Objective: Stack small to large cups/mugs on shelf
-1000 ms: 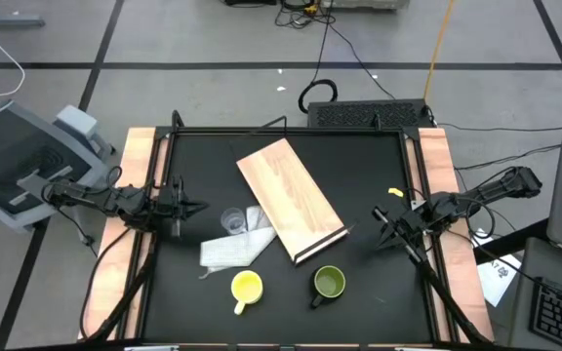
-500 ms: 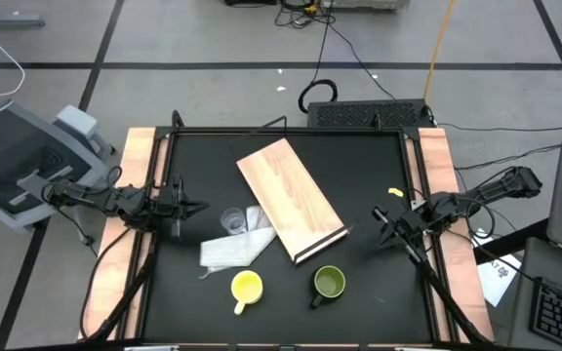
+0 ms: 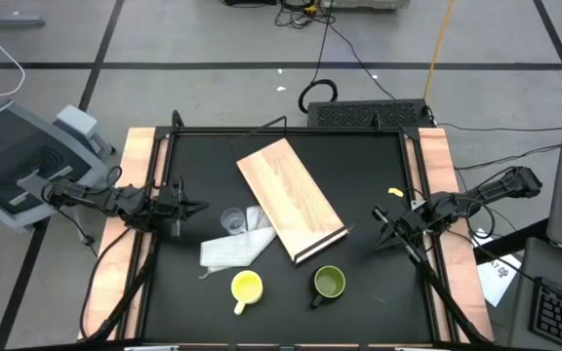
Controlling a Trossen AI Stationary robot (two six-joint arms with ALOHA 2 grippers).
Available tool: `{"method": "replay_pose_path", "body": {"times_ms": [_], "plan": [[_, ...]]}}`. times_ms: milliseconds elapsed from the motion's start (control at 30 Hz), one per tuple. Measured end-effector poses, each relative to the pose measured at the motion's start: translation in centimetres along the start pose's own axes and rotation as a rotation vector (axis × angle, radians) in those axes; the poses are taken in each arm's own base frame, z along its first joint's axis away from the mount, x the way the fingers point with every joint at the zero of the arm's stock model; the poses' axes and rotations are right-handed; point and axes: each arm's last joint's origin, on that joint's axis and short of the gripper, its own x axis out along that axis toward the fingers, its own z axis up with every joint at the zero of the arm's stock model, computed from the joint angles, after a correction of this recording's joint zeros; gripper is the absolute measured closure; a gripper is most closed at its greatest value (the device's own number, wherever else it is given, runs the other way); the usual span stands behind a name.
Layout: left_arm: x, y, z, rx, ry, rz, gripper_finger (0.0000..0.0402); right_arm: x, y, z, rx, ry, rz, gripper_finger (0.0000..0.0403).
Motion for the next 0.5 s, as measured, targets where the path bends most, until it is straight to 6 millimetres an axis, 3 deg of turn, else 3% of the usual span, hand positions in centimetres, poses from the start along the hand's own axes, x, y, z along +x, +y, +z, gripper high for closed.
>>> {"method": "replay_pose_path", "body": {"times_ms": [500], "plan": [[0.00, 0.00, 0.00, 0.000, 0.001, 0.000, 0.0392, 0.05, 0.03, 0.88, -0.068, -0.065, -0.022, 0.0403]]}}
